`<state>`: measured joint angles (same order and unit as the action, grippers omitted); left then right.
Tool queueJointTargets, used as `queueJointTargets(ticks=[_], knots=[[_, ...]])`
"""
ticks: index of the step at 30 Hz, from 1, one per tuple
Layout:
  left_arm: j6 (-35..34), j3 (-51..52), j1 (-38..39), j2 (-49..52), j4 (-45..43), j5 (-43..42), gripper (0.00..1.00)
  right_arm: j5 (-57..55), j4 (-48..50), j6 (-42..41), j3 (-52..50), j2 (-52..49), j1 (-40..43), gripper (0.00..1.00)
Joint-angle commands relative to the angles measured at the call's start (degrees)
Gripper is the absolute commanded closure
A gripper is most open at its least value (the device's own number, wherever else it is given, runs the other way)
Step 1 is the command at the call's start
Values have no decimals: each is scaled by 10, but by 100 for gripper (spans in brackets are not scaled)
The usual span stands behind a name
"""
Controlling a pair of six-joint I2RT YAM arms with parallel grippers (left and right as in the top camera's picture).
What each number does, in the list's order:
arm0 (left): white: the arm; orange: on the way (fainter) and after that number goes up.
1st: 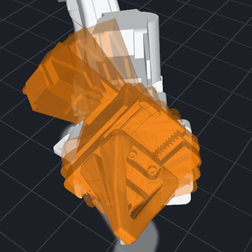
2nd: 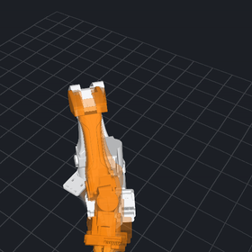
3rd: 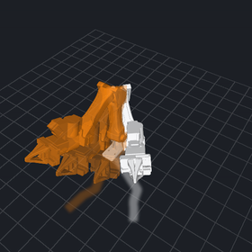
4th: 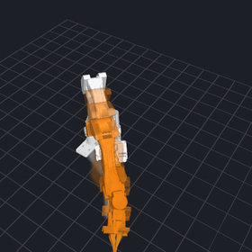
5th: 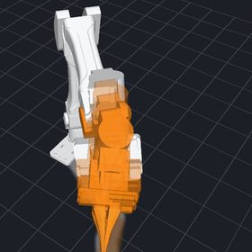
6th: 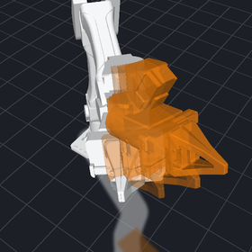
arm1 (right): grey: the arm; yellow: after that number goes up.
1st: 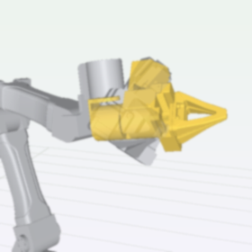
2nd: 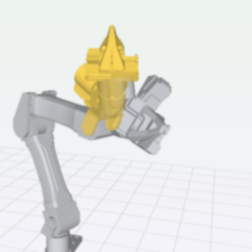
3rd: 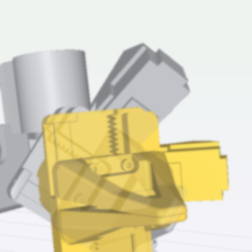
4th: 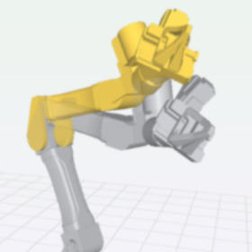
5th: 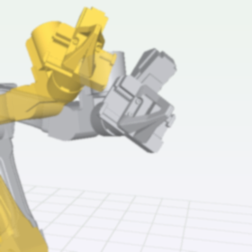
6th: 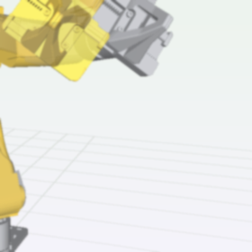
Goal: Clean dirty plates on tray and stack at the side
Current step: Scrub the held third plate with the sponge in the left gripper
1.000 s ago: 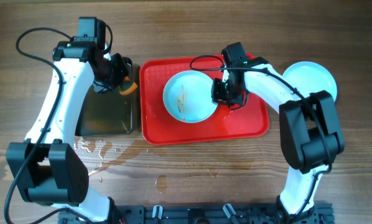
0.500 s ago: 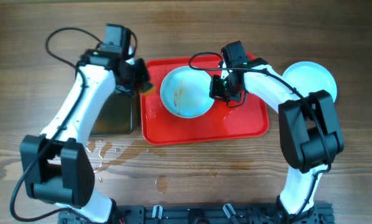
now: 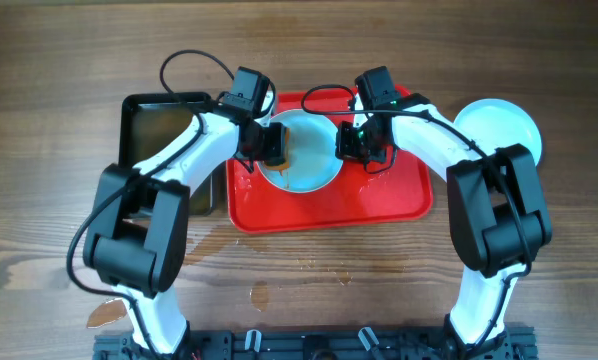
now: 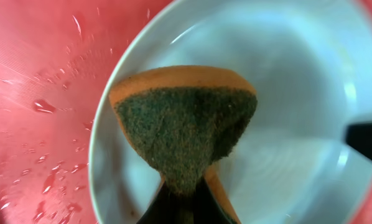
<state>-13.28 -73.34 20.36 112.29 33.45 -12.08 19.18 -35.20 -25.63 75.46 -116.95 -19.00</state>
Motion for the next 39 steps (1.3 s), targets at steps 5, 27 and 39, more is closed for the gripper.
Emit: queueJointTargets(ticks=[5,27,39], knots=[[-13,3,3,3,76,-106,96,6,1,6,-10,-15,-6,96],[-99,3,10,37,-8,34,96,8,-1,15,-10,-15,-6,96],[-96,3,29,37,75,-225,96,8,0,15,-10,-15,-6,96]])
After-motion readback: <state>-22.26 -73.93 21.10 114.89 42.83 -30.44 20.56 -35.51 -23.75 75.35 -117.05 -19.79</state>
